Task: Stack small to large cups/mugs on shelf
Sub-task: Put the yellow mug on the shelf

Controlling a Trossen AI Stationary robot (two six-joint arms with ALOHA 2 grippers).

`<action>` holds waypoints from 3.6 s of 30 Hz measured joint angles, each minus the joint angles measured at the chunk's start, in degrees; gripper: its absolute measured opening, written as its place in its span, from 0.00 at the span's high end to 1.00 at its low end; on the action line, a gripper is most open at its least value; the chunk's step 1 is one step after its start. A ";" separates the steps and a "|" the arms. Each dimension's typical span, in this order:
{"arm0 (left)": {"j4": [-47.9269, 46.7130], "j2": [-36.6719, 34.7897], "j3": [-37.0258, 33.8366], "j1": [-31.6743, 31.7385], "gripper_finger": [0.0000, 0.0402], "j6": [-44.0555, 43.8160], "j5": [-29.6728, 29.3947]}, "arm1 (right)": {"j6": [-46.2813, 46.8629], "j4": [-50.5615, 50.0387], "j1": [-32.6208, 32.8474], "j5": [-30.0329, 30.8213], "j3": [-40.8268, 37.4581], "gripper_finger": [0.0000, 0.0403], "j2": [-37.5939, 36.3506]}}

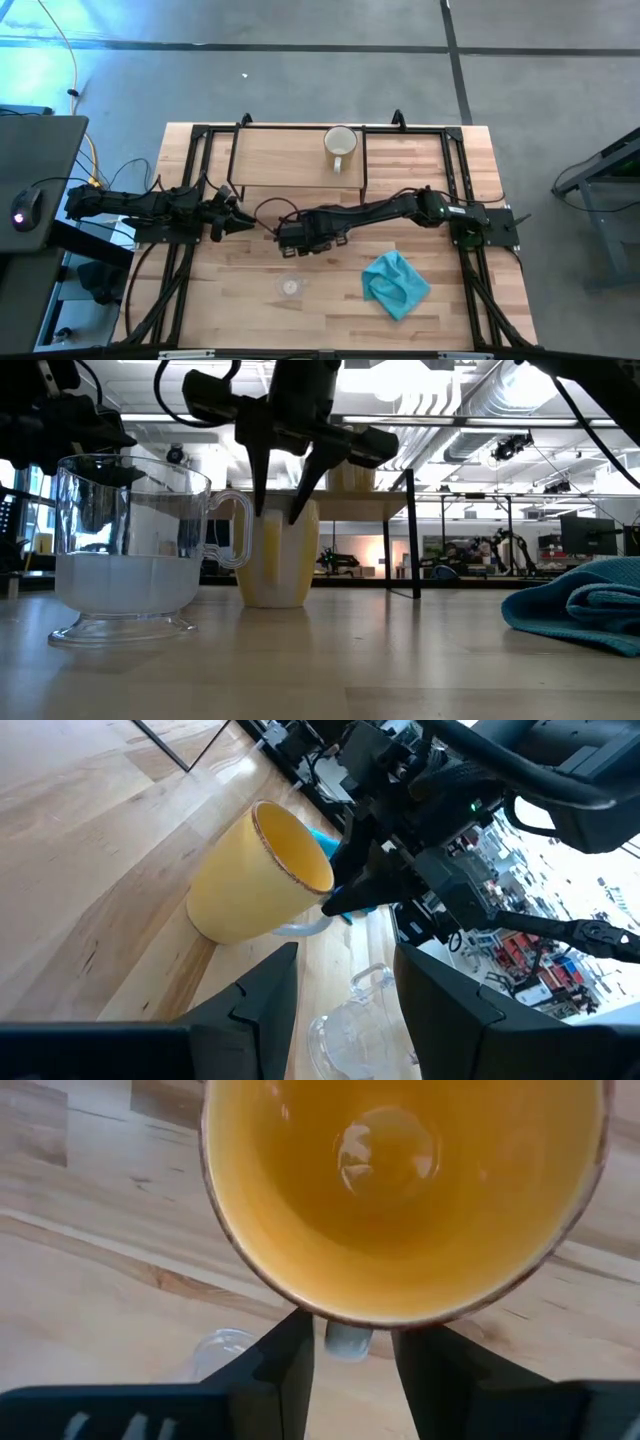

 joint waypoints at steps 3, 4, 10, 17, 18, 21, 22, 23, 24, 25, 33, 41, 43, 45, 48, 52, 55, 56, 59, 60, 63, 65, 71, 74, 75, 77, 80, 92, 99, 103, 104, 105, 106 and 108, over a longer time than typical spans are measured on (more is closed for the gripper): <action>0.01 0.00 0.00 0.00 0.62 -0.01 0.00 | -0.35 0.78 0.07 0.62 0.00 0.68 0.00; 0.01 0.00 0.00 0.00 0.62 -0.04 0.00 | -0.62 1.51 0.11 0.76 0.00 0.68 0.00; 0.03 -0.01 0.00 0.00 0.62 -0.55 0.24 | -1.61 3.73 0.73 0.83 0.00 0.68 0.00; 0.05 0.00 0.00 0.00 0.62 -0.84 0.24 | -2.40 3.73 1.03 0.80 0.00 0.68 0.00; 0.05 -0.01 0.00 0.00 0.62 -0.84 0.24 | -2.52 3.73 1.03 0.72 0.00 0.68 -0.02; 0.05 -0.01 0.00 0.00 0.62 -0.86 0.24 | -3.13 3.73 1.03 -0.29 0.00 0.68 -0.02; 0.05 0.00 0.00 0.00 0.62 -0.88 0.24 | -3.44 3.73 1.01 -0.73 0.00 0.68 -0.02; 0.05 0.00 0.00 0.00 0.62 -0.88 0.24 | -3.57 3.73 0.98 -1.09 0.00 0.68 -0.02; 0.06 0.00 0.00 0.00 0.62 -0.91 0.24 | -3.58 3.74 0.98 -1.46 0.00 0.68 -0.03; 0.05 0.00 0.00 0.00 0.62 -0.91 0.24 | -3.58 3.84 0.99 -1.56 0.00 0.68 -0.04; 0.05 -0.02 0.00 0.00 0.62 -0.95 0.24 | -4.51 8.60 1.01 -1.58 0.00 0.68 -0.11; 0.05 -0.02 0.00 0.00 0.62 -0.92 0.23 | -5.07 11.04 0.96 -1.53 0.00 0.69 -0.11; 0.05 -0.01 0.00 0.00 0.62 -0.88 0.22 | -5.11 11.98 0.84 -0.87 0.00 0.69 -0.11; 0.05 -0.02 0.00 0.00 0.62 -0.86 0.22 | -5.58 12.61 0.56 -0.51 0.00 0.69 -0.11; 0.05 -0.01 0.00 0.00 0.62 -0.88 0.23 | -5.70 12.95 0.22 -0.55 0.00 0.69 -0.11; 0.05 -0.01 0.00 0.00 0.62 -0.88 0.63 | -5.52 11.70 0.89 -2.21 0.00 0.69 -0.11; 0.05 -0.01 0.00 0.00 0.62 -0.88 0.63 | -4.65 7.78 1.75 -4.17 0.00 0.69 -0.11; 0.08 -0.02 0.00 0.00 0.62 -0.88 0.63 | -4.43 6.47 1.96 -4.65 0.00 0.69 -0.11; 0.08 0.00 0.00 0.00 0.62 -0.85 0.47 | -3.59 4.37 2.05 -4.60 0.00 0.69 -0.11; 0.08 -0.01 0.00 0.00 0.62 -0.84 0.23 | -3.58 4.57 2.03 -4.59 0.00 0.69 -0.11; 0.05 -0.01 0.00 0.00 0.62 -0.38 -0.24 | -3.99 5.76 1.71 -3.73 0.00 0.69 -0.11; 0.05 0.00 0.00 0.00 0.62 -0.38 -0.24 | -4.64 6.20 1.36 -2.97 0.00 0.69 -0.11; 0.03 -0.02 0.00 0.00 0.62 -0.40 -0.24 | -6.24 7.43 0.18 -2.16 0.00 0.69 -0.11; 0.03 0.00 0.00 0.00 0.62 -0.40 -0.22 | -6.92 8.14 -0.39 -1.95 0.00 0.69 -0.11; 0.03 0.00 0.00 0.00 0.62 -0.40 -0.22 | -7.15 8.41 -0.58 -1.59 0.00 0.69 -0.11; 0.03 -0.01 0.00 0.00 0.62 -0.40 -0.22 | -7.60 8.74 -0.93 -1.49 0.00 0.69 -0.11; 0.01 -0.01 0.00 0.00 0.62 -0.40 -0.22 | -8.47 9.66 -1.27 -1.48 0.00 0.69 -0.11; 0.19 0.00 0.00 0.00 0.62 -0.84 1.97 | -12.95 16.64 -3.34 1.10 0.00 0.69 -0.11; 1.39 -0.02 0.00 -0.02 0.62 -1.48 10.07 | -17.58 24.92 -3.11 -1.04 0.00 0.69 -0.11; 3.28 -0.01 0.00 -0.02 0.62 -4.13 15.14 | -21.38 29.60 -2.52 -5.00 0.00 0.69 -0.11; 4.19 -0.02 0.00 -0.02 0.62 -4.72 16.13 | -22.27 30.84 -2.42 -5.98 0.03 0.69 -0.11; 5.29 -0.02 0.00 -0.03 0.62 -5.18 16.85 | -23.62 31.61 -2.36 -6.88 0.38 0.69 -0.09; 6.39 -0.02 0.00 -0.09 0.62 -5.39 17.50 | -25.05 32.01 -2.26 -7.52 1.03 0.69 -0.05; 8.17 -0.02 0.00 -0.25 0.62 -5.36 18.03 | -28.27 33.19 -1.98 -8.44 2.49 0.69 -0.04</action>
